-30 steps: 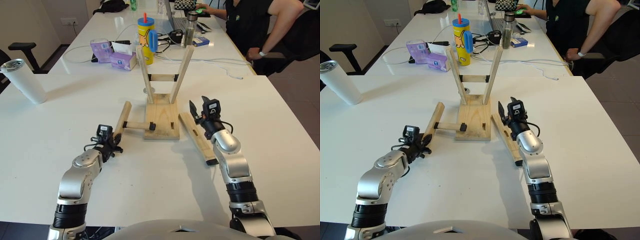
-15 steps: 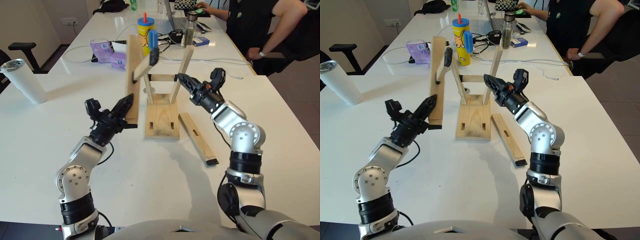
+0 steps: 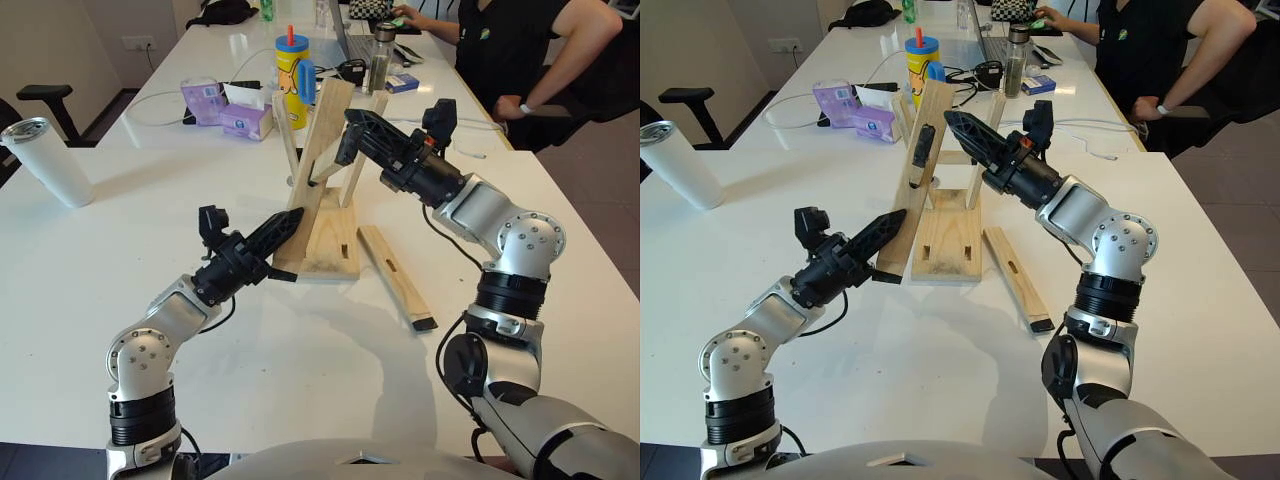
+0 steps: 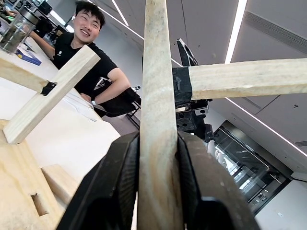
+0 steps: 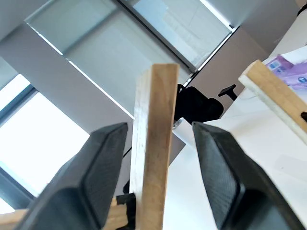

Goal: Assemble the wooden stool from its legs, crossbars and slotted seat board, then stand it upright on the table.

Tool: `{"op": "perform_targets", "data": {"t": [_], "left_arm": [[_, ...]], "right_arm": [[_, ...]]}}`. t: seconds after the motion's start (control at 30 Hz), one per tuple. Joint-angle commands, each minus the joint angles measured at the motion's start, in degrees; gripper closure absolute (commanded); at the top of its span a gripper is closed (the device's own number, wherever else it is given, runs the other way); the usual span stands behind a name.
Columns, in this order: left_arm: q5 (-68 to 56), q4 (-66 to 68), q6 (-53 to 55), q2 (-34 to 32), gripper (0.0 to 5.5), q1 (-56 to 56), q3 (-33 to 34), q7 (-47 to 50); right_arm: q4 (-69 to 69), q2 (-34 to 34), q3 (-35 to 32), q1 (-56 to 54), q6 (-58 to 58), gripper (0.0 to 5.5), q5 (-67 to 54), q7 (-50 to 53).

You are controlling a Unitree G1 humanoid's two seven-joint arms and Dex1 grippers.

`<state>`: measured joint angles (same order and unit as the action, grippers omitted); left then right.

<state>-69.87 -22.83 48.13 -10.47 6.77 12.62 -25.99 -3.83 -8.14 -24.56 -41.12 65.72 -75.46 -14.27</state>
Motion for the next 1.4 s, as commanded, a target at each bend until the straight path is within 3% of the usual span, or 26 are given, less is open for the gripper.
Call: {"op": "perform_targets", "data": {"t": [0.03, 0.23, 0.57, 1.1, 1.13, 1.4], "left_arm": [[-2.79, -0.56, 0.08, -0.7, 4.45, 1.97, -1.42, -1.63], [-2.59, 1.35, 0.38, -1.95, 4.45, 4.06, -4.04, -3.67], [-2.0, 3.92, -0.45, -3.27, 4.45, 5.06, -4.07, -5.88], [-1.52, 4.62, -0.89, -3.07, 4.45, 5.87, -4.98, -5.95], [-1.51, 4.7, -1.03, -2.99, 4.09, 5.96, -4.91, -5.83], [-0.66, 5.28, -2.15, -3.61, 3.0, 5.67, -4.07, -4.4]], "right_arm": [[-0.52, -0.48, -0.37, -1.29, 1.64, 3.0, -5.98, 2.79], [-2.14, -1.68, 0.69, -3.06, 1.2, 3.0, -11.79, 4.39], [-4.38, -7.3, 3.23, -4.95, 3.65, 4.4, -14.98, -0.23], [-7.46, -11.04, 5.72, -7.2, 3.97, 4.42, -11.98, -7.34], [-7.52, -11.06, 5.72, -7.26, 3.88, 4.42, -11.84, -7.38], [-8.49, -11.38, 5.69, -8.19, 1.36, 4.44, -7.9, -8.29]]}}
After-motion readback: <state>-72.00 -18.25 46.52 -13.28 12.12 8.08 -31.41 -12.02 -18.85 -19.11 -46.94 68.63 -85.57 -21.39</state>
